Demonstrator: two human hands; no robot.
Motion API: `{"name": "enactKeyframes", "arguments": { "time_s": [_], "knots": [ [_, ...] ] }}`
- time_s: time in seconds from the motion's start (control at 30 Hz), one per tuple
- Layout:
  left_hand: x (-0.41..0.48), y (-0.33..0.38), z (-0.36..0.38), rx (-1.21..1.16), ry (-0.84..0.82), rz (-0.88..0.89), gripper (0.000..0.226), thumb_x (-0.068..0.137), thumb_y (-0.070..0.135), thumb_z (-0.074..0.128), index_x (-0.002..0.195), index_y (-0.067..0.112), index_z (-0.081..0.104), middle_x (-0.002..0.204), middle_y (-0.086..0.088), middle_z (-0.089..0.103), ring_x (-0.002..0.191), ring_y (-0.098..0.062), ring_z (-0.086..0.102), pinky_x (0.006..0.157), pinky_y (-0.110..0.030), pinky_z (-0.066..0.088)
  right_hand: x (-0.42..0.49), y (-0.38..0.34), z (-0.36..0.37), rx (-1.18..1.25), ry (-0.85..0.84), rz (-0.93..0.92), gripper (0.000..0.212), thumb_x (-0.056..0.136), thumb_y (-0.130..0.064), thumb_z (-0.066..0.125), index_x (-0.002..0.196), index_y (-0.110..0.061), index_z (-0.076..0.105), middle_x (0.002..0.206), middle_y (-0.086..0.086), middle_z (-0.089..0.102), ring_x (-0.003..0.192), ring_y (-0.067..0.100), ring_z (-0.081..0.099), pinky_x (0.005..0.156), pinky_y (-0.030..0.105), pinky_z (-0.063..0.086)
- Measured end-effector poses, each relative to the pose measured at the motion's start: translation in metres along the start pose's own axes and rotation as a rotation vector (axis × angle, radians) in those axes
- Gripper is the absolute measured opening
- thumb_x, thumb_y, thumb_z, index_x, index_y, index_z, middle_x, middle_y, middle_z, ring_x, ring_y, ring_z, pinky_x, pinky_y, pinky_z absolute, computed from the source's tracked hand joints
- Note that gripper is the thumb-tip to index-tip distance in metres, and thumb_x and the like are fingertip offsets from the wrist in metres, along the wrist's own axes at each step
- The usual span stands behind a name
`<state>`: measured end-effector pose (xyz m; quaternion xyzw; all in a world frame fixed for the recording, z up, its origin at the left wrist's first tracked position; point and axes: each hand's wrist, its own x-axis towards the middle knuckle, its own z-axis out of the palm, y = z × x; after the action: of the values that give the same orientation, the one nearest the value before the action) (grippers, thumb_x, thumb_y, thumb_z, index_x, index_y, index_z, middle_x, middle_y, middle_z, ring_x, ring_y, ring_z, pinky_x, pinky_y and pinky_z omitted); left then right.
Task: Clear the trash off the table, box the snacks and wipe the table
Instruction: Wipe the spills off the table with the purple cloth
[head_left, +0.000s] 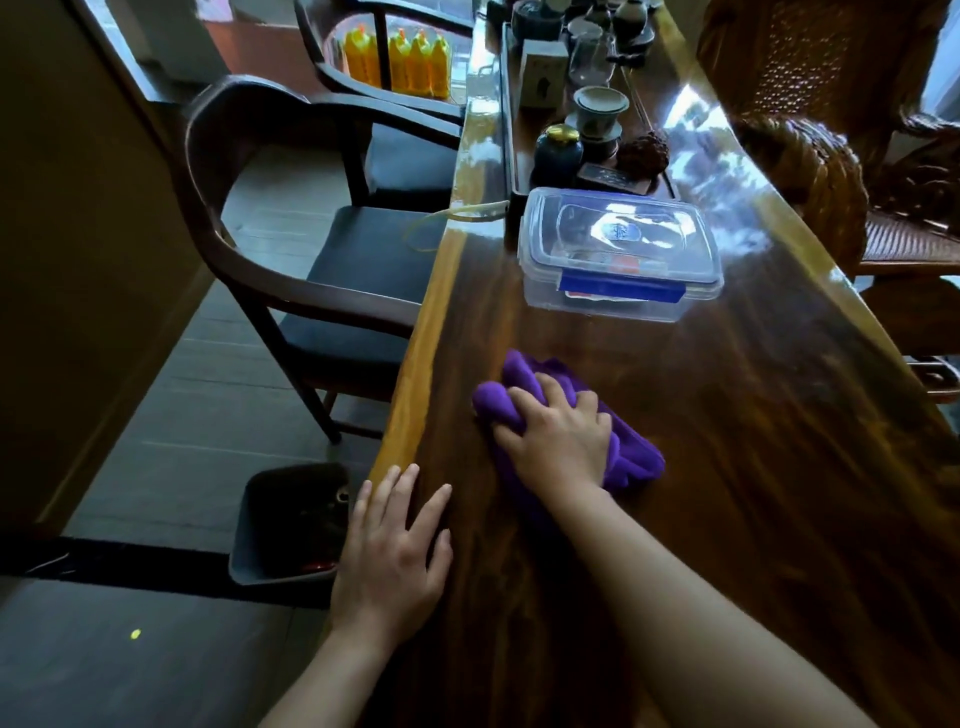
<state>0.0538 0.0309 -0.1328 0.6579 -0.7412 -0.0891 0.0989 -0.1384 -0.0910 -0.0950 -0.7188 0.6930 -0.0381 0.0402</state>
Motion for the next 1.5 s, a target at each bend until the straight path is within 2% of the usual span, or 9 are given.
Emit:
{"name": "enactKeyframes", "arguments": {
  "time_s": [0.2, 0.47, 0.6, 0.73, 0.87, 1.0, 1.23, 1.37, 1.5],
  "knots": [
    [0.000, -0.003, -0.001, -0.027, 0.005, 0.012, 0.050, 0.092, 0.040, 0.042, 0.139, 0.026, 0.053, 0.149, -0.012, 0.044, 0.143, -0.030, 0.035, 0.117, -0.054, 0.029, -0.078, 0.018, 0.002, 0.015, 0.010, -0.442, 0.056, 0.072, -0.064, 0.058, 0.123, -0.040, 0.058, 0.144, -0.005, 0.053, 0.105, 0.034, 0.054, 0.076, 0.042, 0.044],
    [-0.001, 0.000, 0.001, -0.056, 0.080, 0.010, 0.045, 0.092, 0.034, 0.044, 0.131, 0.017, 0.058, 0.141, -0.014, 0.051, 0.138, -0.031, 0.042, 0.114, -0.055, 0.033, 0.027, -0.017, -0.002, 0.129, 0.005, 0.122, 0.038, 0.090, -0.062, 0.045, 0.121, -0.042, 0.057, 0.138, -0.006, 0.051, 0.118, 0.036, 0.044, 0.096, 0.051, 0.037],
    [-0.006, -0.005, 0.000, -0.254, 0.155, -0.093, 0.032, 0.090, 0.028, 0.045, 0.113, 0.012, 0.060, 0.129, -0.011, 0.053, 0.125, -0.034, 0.051, 0.104, -0.053, 0.045, 0.022, -0.076, 0.015, 0.140, -0.021, -0.163, 0.037, 0.089, -0.061, 0.047, 0.118, -0.042, 0.060, 0.139, -0.007, 0.053, 0.124, 0.040, 0.043, 0.103, 0.062, 0.032],
    [-0.006, -0.006, -0.004, -0.331, 0.216, -0.065, 0.024, 0.086, 0.023, 0.047, 0.103, 0.012, 0.060, 0.120, -0.007, 0.052, 0.113, -0.027, 0.054, 0.096, -0.050, 0.051, -0.025, -0.012, 0.015, 0.039, 0.009, -0.431, 0.051, 0.083, -0.068, 0.046, 0.129, -0.047, 0.052, 0.148, -0.008, 0.047, 0.124, 0.038, 0.047, 0.102, 0.060, 0.037],
    [-0.005, -0.005, -0.002, -0.166, 0.139, 0.001, 0.027, 0.087, 0.026, 0.048, 0.108, 0.013, 0.059, 0.122, -0.011, 0.051, 0.121, -0.032, 0.049, 0.103, -0.055, 0.045, -0.026, 0.086, 0.003, 0.005, 0.083, 0.091, 0.061, 0.071, -0.070, 0.048, 0.126, -0.047, 0.057, 0.152, -0.006, 0.043, 0.118, 0.038, 0.050, 0.100, 0.052, 0.041],
    [-0.003, 0.003, -0.006, 0.044, 0.042, 0.036, 0.036, 0.086, 0.034, 0.045, 0.113, 0.015, 0.056, 0.125, -0.017, 0.050, 0.124, -0.036, 0.047, 0.112, -0.057, 0.035, -0.024, 0.069, -0.010, 0.063, 0.042, 0.415, 0.057, 0.073, -0.063, 0.066, 0.127, -0.045, 0.058, 0.153, -0.008, 0.039, 0.118, 0.038, 0.045, 0.093, 0.049, 0.042],
    [-0.002, 0.002, -0.009, 0.046, -0.074, 0.004, 0.041, 0.082, 0.036, 0.042, 0.113, 0.012, 0.056, 0.125, -0.022, 0.054, 0.123, -0.040, 0.050, 0.110, -0.060, 0.036, -0.086, -0.020, 0.013, 0.039, 0.065, -0.162, 0.053, 0.074, -0.063, 0.053, 0.123, -0.044, 0.058, 0.148, -0.005, 0.048, 0.112, 0.034, 0.052, 0.086, 0.047, 0.045],
    [0.014, 0.028, -0.006, 0.041, -0.126, -0.008, 0.051, 0.086, 0.046, 0.037, 0.124, 0.017, 0.057, 0.137, -0.018, 0.050, 0.133, -0.036, 0.042, 0.110, -0.067, 0.030, -0.030, 0.032, 0.002, -0.007, 0.059, -0.112, 0.050, 0.076, -0.063, 0.058, 0.123, -0.046, 0.058, 0.149, -0.007, 0.047, 0.109, 0.035, 0.054, 0.083, 0.044, 0.044],
    [0.061, 0.098, 0.005, 0.110, -0.233, 0.032, 0.060, 0.094, 0.065, 0.018, 0.151, 0.046, 0.012, 0.165, -0.004, 0.007, 0.152, -0.030, -0.002, 0.110, -0.072, -0.007, 0.012, 0.097, -0.006, -0.005, 0.000, 0.057, 0.053, 0.082, -0.063, 0.056, 0.132, -0.048, 0.051, 0.156, -0.009, 0.035, 0.124, 0.035, 0.044, 0.095, 0.048, 0.041]
  ]
}}
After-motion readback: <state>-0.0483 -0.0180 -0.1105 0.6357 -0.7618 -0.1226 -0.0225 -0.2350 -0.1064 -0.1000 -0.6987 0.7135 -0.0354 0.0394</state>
